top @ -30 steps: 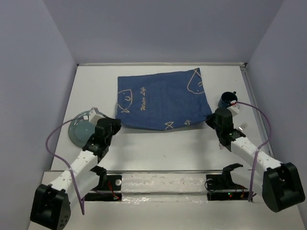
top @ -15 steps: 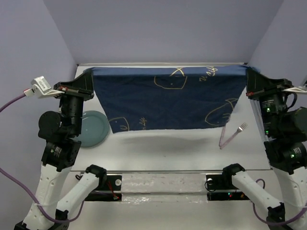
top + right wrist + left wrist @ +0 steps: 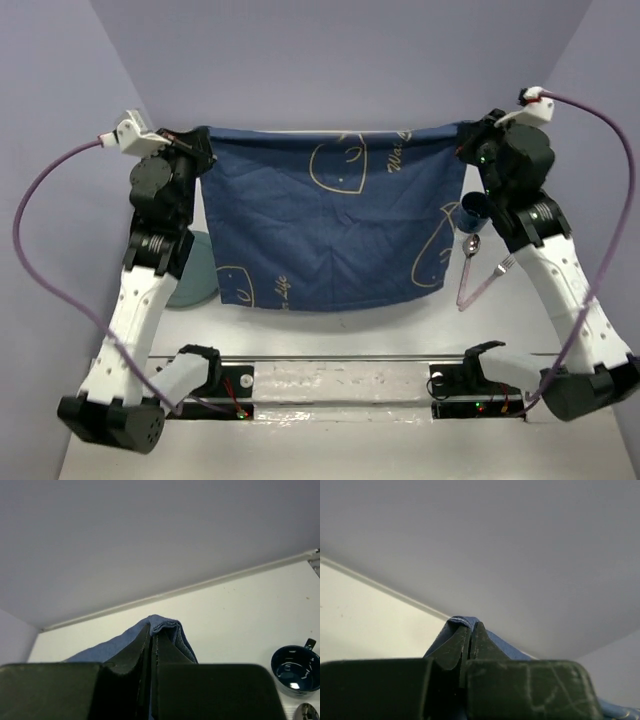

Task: Set the dinner table for one person

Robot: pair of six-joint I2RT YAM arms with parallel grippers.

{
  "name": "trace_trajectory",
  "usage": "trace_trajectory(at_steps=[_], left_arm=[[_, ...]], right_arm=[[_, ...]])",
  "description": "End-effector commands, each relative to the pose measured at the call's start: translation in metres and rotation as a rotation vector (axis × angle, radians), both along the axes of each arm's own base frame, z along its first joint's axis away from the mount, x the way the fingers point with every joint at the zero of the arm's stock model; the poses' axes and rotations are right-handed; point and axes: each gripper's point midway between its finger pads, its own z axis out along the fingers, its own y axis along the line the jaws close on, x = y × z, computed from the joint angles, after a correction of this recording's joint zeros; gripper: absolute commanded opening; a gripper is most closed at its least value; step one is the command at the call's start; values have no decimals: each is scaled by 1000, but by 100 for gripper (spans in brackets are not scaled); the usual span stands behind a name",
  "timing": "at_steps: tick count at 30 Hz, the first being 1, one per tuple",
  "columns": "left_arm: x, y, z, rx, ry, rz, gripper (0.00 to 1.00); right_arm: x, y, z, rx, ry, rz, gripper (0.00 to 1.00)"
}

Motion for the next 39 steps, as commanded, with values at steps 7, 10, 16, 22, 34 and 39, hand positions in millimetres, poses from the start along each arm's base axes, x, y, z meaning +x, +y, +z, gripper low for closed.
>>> trace_trajectory(at_steps=[7, 10, 16, 22, 34, 39], left_arm=[[97, 15, 24, -53, -11, -31, 0], [97, 16, 56, -34, -56, -30, 0], [88, 16, 36, -26, -49, -39, 0], [75, 5, -78, -108, 80, -108, 0], [0, 11, -289, -183, 418, -62, 0], [-27, 9, -331, -196, 488, -70, 0]], right_arm=[[92, -23, 31, -23, -70, -38, 0], [94, -31, 74, -29, -141, -46, 0], [87, -28, 59, -27, -104, -29, 0], [84, -20, -72, 1, 107, 14, 0], [4, 1, -303, 157, 503, 109, 0], [-31, 3, -351, 167, 612, 132, 0]])
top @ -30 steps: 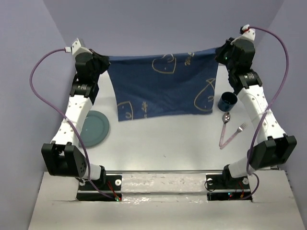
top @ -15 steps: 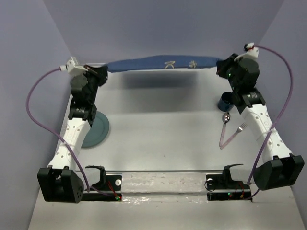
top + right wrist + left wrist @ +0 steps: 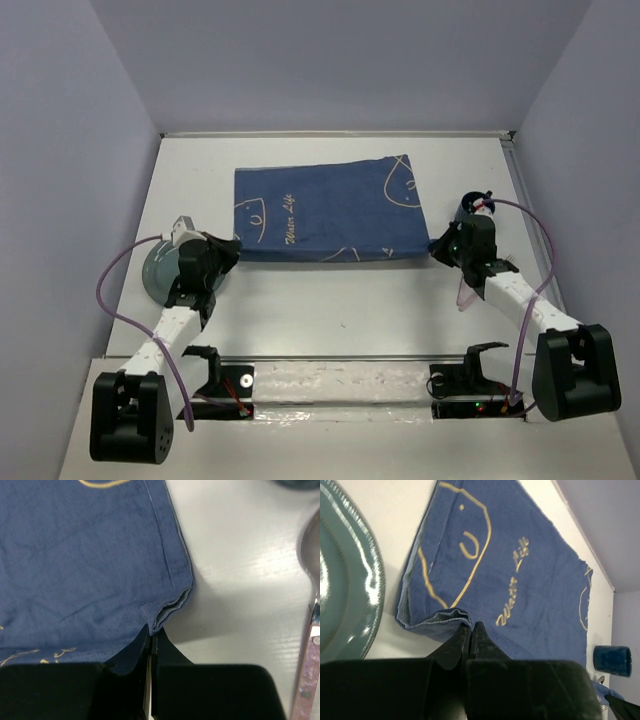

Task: Set the dinner table for one person

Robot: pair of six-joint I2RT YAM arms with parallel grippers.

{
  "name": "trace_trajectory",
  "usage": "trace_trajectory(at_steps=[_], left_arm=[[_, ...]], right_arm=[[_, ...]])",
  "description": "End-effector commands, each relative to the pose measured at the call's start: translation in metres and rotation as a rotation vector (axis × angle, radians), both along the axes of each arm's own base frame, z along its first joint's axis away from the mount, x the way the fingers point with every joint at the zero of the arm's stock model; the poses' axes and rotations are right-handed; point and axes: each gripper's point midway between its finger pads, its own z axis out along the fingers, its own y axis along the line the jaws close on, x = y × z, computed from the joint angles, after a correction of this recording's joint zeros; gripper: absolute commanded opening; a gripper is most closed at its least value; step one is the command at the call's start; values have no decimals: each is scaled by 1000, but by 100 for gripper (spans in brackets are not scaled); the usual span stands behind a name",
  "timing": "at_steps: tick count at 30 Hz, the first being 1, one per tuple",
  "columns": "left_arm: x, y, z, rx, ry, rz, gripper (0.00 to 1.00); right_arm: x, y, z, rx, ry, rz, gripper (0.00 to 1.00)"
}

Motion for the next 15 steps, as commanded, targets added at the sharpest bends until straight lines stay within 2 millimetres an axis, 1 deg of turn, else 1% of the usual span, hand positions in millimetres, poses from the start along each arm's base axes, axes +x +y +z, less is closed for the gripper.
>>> trace_trajectory(at_steps=[1, 3, 5, 7, 9, 13, 15], left_arm=[[-13, 5, -8, -21, -45, 28, 0], [-20, 6, -14, -22, -34, 27, 0], [-29, 3, -17, -31, -44, 14, 0], [-35, 1, -20, -44, -38, 6, 0], [-44, -2, -25, -62, -38, -7, 0], [-52, -2, -29, -64, -48, -13, 0], [-54, -2, -32, -55, -40, -16, 0]], right_arm=[[-11, 8, -5, 68, -31, 28, 0], [-25, 12, -23, 91, 16, 44, 0], [-33, 14, -33, 111, 49, 43, 0], [-37, 15, -33, 120, 60, 45, 0], [-40, 15, -28, 127, 51, 33, 0], [-61, 10, -38, 117, 131, 9, 0], [-68, 9, -38, 123, 127, 9, 0]])
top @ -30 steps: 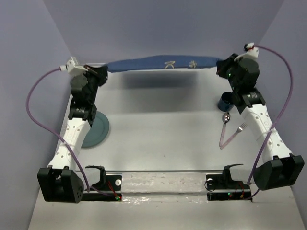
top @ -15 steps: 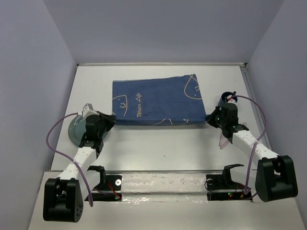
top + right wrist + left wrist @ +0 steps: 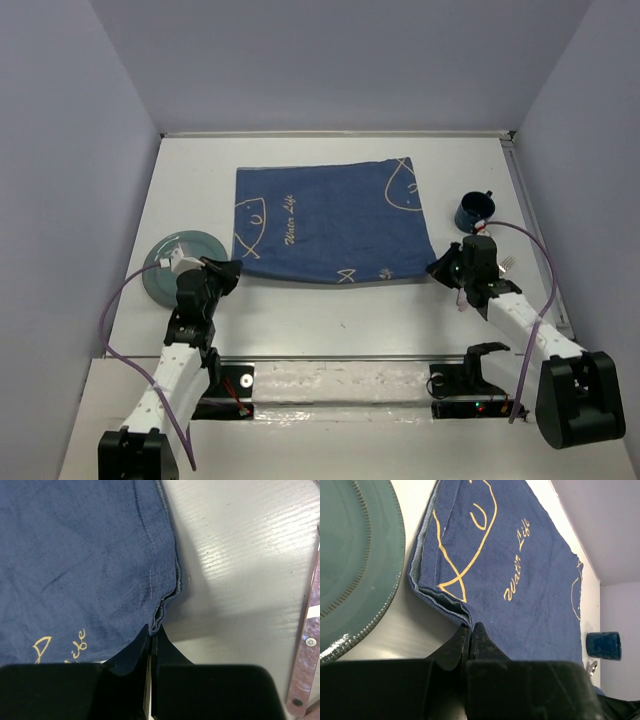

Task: Set the dinner table for one person

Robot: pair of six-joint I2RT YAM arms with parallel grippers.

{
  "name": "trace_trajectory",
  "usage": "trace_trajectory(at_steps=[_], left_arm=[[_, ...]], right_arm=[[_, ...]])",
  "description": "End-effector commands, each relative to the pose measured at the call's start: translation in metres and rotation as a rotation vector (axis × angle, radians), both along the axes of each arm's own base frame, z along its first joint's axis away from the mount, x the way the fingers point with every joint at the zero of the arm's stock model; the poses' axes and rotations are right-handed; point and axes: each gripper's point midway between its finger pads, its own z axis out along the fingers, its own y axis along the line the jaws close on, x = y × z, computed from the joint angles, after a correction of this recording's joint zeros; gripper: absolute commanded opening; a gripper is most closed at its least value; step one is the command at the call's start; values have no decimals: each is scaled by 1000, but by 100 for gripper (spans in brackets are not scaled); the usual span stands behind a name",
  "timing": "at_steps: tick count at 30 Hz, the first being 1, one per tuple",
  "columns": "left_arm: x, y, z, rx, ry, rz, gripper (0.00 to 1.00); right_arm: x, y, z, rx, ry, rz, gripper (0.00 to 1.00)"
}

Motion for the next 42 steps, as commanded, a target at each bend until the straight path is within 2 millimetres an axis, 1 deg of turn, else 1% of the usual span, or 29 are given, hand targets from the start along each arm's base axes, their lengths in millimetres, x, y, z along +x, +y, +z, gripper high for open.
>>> trace_trajectory(at_steps=[1, 3, 4, 7, 10, 13, 15, 16, 18, 20, 21, 25, 26, 27, 28, 29, 30, 32, 33, 34, 36, 38, 39, 40, 41, 42], left_arm=[[-7, -1, -7, 4, 13, -15, 0], [-8, -2, -9, 6, 19, -19, 0], [-9, -2, -14, 6, 31, -21, 0], [-11, 0, -18, 14, 45, -17, 0], [-11, 0, -17, 18, 46, -13, 0], [-10, 3, -8, 29, 28, -5, 0], [-12, 5, -6, 38, 26, 5, 0], [-14, 6, -9, 41, 43, 11, 0], [-15, 6, -5, 40, 31, 11, 0], [-17, 5, -10, 36, 50, 4, 0], [-18, 3, -11, 27, 53, -2, 0], [-20, 0, -12, 3, 61, -13, 0], [-20, -1, -11, -2, 60, -16, 0], [-20, -3, -10, -10, 59, -26, 0], [-20, -5, -6, -17, 49, -31, 2], [-20, -6, -4, -21, 45, -33, 6], [-20, -7, -2, -24, 41, -37, 16], [-19, -7, 3, -21, 31, -40, 28], [-19, -7, 4, -21, 30, -40, 42], [-18, -7, 5, -25, 30, -37, 46], [-17, -10, 12, -48, 17, -41, 47], [-14, -11, 25, -51, -9, -49, 46], [-14, -11, 27, -46, -8, -54, 46], [-14, -12, 31, -42, -11, -57, 46], [-13, -12, 38, -37, -24, -59, 47], [-13, -12, 42, -32, -32, -63, 48]], right_arm=[[-18, 0, 1, 38, 23, -17, 0], [-22, 0, 2, 48, 22, -25, 0], [-24, 0, 4, 53, 19, -31, 0], [-30, 4, 4, 83, 25, -21, 0], [-35, 7, 3, 102, 34, -18, 0], [-37, 2, 4, 98, 30, -52, 0], [-37, 0, 7, 97, 20, -64, 0], [-37, -2, 6, 92, 25, -77, 0], [-38, -3, 7, 91, 27, -89, 0], [-39, -5, 8, 86, 29, -103, 0], [-38, -6, 11, 88, 16, -106, 0], [-39, -5, 8, 87, 29, -102, 0], [-39, -5, 8, 87, 32, -102, 1], [-38, -7, 8, 81, 33, -109, 5], [-37, -7, 8, 76, 31, -111, 6], [-36, -8, 8, 75, 31, -114, 7], [-35, -8, 10, 72, 28, -113, 13], [-34, -8, 10, 65, 29, -109, 19], [-33, -8, 12, 64, 24, -106, 25], [-33, -9, 13, 60, 22, -106, 27], [-29, -11, 20, 42, 1, -103, 31], [-25, -17, 31, 6, -20, -112, 34], [-23, -17, 36, -2, -31, -106, 38], [-21, -24, 39, -34, -37, -126, 39], [-20, -26, 44, -57, -49, -116, 40], [-15, -26, 55, -63, -75, -111, 40]])
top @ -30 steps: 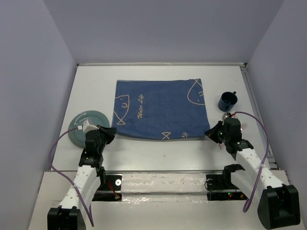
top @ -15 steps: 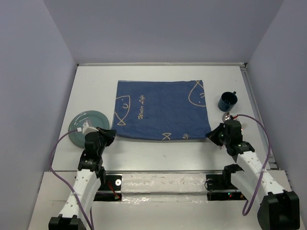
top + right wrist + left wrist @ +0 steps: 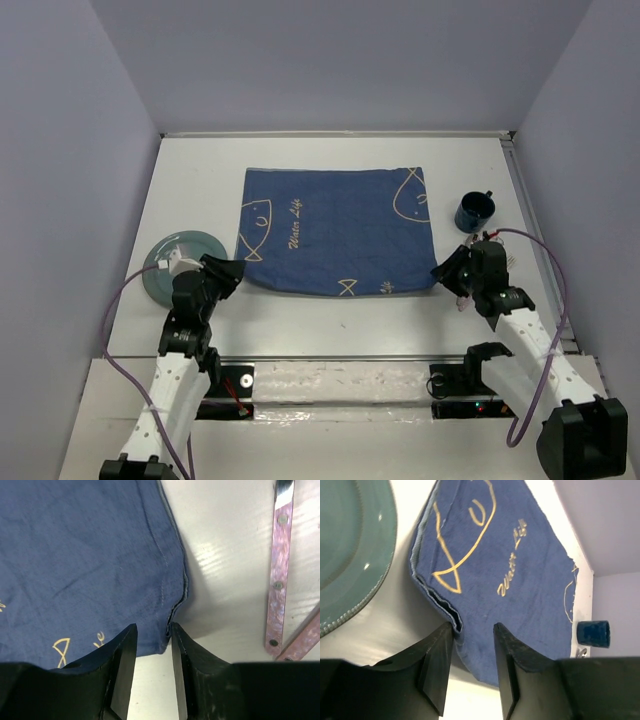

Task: Set the dinner table for one person

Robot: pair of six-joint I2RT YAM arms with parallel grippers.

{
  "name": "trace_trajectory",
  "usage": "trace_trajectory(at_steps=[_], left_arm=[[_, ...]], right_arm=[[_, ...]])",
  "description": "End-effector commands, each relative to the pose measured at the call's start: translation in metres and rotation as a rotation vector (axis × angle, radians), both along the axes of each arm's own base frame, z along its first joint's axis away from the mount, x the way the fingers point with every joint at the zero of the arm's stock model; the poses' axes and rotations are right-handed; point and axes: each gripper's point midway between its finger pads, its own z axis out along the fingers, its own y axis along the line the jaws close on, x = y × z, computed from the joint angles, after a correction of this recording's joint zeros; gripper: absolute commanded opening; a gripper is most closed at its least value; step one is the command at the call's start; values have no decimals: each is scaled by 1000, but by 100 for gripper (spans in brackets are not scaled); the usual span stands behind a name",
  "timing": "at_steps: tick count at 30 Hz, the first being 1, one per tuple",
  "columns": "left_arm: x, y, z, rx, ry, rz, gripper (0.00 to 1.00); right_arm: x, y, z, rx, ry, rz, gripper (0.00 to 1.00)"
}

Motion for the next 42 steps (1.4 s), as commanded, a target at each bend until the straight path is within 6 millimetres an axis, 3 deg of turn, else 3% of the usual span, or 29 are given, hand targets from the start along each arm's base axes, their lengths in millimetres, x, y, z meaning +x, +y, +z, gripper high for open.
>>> trace_trajectory(at_steps=[1, 7, 8, 11, 12, 14, 15, 16, 17, 18, 19, 20, 21, 22, 23, 25, 27, 28, 29, 31, 32, 33, 34, 36, 37, 38, 39, 40, 42], left_arm=[[9, -6, 47, 9, -106, -40, 56], [14, 2, 99, 117, -193, -28, 68], [14, 3, 121, 133, -234, -23, 69], [13, 8, 147, 184, -277, -7, 72], [13, 13, 167, 219, -319, 17, 72], [13, 13, 185, 249, -359, 11, 84], [12, 13, 206, 289, -407, 1, 84], [10, 11, 218, 309, -438, -10, 91], [8, 11, 239, 333, -480, -14, 99], [6, 11, 248, 385, -503, -30, 99], [4, 11, 254, 408, -509, -38, 99], [1, 13, 271, 429, -536, -29, 99], [-1, 15, 276, 452, -542, -26, 99], [-3, 19, 277, 492, -535, -25, 99], [-8, 22, 286, 508, -555, -10, 99], [-15, 30, 291, 556, -570, 17, 99], [-16, 32, 287, 576, -568, 27, 99], [-17, 29, 288, 572, -585, 22, 99], [-17, 27, 281, 563, -589, 13, 99], [-17, 26, 278, 554, -602, 16, 99], [-17, 27, 272, 549, -603, 23, 99], [-17, 29, 270, 548, -602, 37, 99], [-16, 30, 268, 544, -601, 44, 99], [-16, 29, 260, 535, -595, 44, 99], [-16, 28, 260, 529, -595, 38, 99], [-15, 26, 258, 527, -593, 29, 99], [-15, 23, 257, 522, -594, 19, 99], [-15, 19, 259, 512, -607, 3, 99], [-13, 13, 258, 509, -608, -23, 99]], right_arm=[[23, -13, 45, -90, -114, -4, 42], [37, -8, 83, -106, -182, 49, 47], [38, -8, 90, -111, -198, 53, 48], [39, 5, 111, -69, -254, 117, 52], [43, 11, 122, -50, -279, 138, 53], [48, 32, 141, 26, -341, 229, 54], [50, 43, 151, 69, -361, 257, 54], [54, 54, 151, 92, -358, 291, 54], [54, 80, 161, 121, -392, 357, 54], [57, 96, 173, 122, -419, 386, 54], [62, 115, 166, 117, -397, 417, 54], [59, 151, 185, 142, -456, 486, 54], [59, 170, 179, 169, -443, 520, 54], [60, 191, 188, 213, -462, 562, 53], [56, 231, 182, 278, -458, 641, 53], [68, 277, 173, 308, -463, 698, 52], [60, 321, 168, 340, -446, 785, 51], [62, 337, 164, 348, -438, 809, 49], [69, 367, 158, 362, -429, 857, 48], [63, 404, 150, 368, -419, 916, 48], [73, 419, 164, 387, -442, 926, 48], [75, 436, 129, 370, -371, 943, 48], [74, 447, 120, 372, -354, 954, 48], [75, 468, 122, 399, -359, 984, 48], [79, 475, 97, 386, -325, 989, 48], [74, 484, 91, 392, -313, 1012, 48], [79, 492, 98, 408, -330, 1017, 48], [77, 501, 74, 398, -289, 1025, 49], [76, 512, 60, 392, -254, 1037, 49]])
